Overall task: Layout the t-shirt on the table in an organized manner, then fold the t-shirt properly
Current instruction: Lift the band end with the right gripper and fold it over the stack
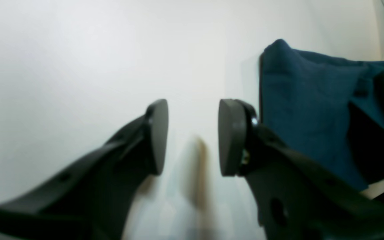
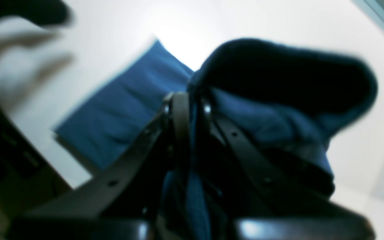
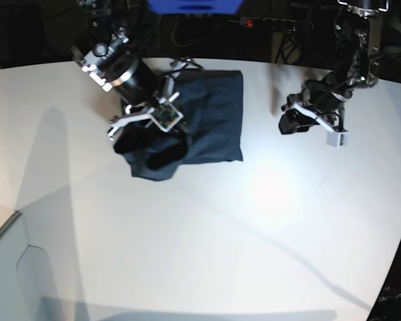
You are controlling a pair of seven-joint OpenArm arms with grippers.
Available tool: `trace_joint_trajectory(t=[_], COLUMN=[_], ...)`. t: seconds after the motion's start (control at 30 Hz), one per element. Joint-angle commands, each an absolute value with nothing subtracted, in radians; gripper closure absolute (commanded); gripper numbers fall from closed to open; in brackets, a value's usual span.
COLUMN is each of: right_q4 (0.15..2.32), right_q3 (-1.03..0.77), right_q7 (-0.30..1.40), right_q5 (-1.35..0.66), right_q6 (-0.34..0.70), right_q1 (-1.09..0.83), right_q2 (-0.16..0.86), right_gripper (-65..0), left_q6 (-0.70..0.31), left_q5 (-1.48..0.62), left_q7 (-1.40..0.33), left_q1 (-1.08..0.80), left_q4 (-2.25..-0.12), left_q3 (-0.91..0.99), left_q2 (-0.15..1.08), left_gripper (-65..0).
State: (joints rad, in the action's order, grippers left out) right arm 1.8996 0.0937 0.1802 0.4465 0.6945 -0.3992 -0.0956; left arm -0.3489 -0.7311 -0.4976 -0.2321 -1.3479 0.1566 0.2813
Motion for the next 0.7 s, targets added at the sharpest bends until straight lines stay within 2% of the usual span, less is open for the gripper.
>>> trace_joint_trajectory(t=[0.0,0.13,0.33,0.67], right_q4=[1.917,1.914,1.799,1.661], right_q3=[0.113,0.173,0.226,0.24], right_q7=[0.15,0.151,0.151,0.151], right_q5=[0.435,0.437,0.437,0.437], right_q6=[0.698,0.698,0.698,0.698], right_q1=[-0.394,-0.392,-0.337,-0.236], right_q2=[-0.099,-0.097,-0.097,-0.104], right_gripper=[0.0,0.0,0.0,0.0], left_q6=[-0.36,-0.358,-0.358,-0.357], left_q5=[-0.745,-0.745,-0.745,-0.742], left_q7=[-0.483,-0.483,-0.483,-0.483], left_q1=[-0.228,-0.242,-0.242,-0.243], left_q4=[-1.362,-1.362,-1.36,-1.36], left_q3=[0.162,0.162,0.157,0.16], left_q2=[0.291,0.291,0.291,0.291], left_gripper=[-24.1,-24.1,-24.1,-24.1])
